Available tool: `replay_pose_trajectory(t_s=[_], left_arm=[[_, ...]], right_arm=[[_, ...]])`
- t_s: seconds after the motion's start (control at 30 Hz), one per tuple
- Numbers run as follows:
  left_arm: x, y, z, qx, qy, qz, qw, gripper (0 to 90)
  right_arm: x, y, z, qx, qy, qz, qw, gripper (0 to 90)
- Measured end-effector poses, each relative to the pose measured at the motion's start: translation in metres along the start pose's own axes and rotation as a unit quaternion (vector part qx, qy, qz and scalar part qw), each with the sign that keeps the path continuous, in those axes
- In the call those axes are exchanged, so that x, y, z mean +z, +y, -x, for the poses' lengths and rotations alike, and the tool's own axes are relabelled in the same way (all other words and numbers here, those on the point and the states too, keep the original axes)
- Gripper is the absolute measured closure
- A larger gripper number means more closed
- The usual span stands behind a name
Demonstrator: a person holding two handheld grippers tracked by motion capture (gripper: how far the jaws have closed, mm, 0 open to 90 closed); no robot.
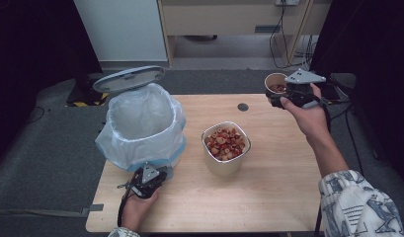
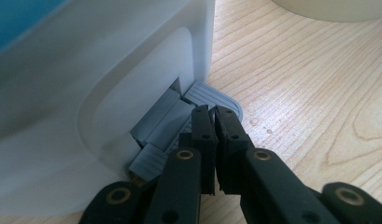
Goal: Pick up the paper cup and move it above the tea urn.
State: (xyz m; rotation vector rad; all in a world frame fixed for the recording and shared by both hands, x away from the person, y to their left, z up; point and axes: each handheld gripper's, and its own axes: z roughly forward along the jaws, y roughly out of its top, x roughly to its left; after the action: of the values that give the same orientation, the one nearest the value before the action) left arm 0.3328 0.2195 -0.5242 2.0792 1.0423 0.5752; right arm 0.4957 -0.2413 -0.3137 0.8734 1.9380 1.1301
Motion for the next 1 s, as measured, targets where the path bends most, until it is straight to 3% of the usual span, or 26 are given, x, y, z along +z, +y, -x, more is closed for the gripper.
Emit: replay_pose_trajectory(t_s=[0.5,1.0], left_arm=[[0.0,0.0,0.0,0.0,0.0,-0.001,1.0,86.3],[0.0,0.0,0.0,0.0,-0.001,-0.001,1.0,86.3]], right_arm=[[0.0,0.017,-0.016,-0.054,0.008,0.012,0.9984,29.4],[-0.001,0.024,-0.024,-0.077,0.011,0.016,0.9968,29.4]])
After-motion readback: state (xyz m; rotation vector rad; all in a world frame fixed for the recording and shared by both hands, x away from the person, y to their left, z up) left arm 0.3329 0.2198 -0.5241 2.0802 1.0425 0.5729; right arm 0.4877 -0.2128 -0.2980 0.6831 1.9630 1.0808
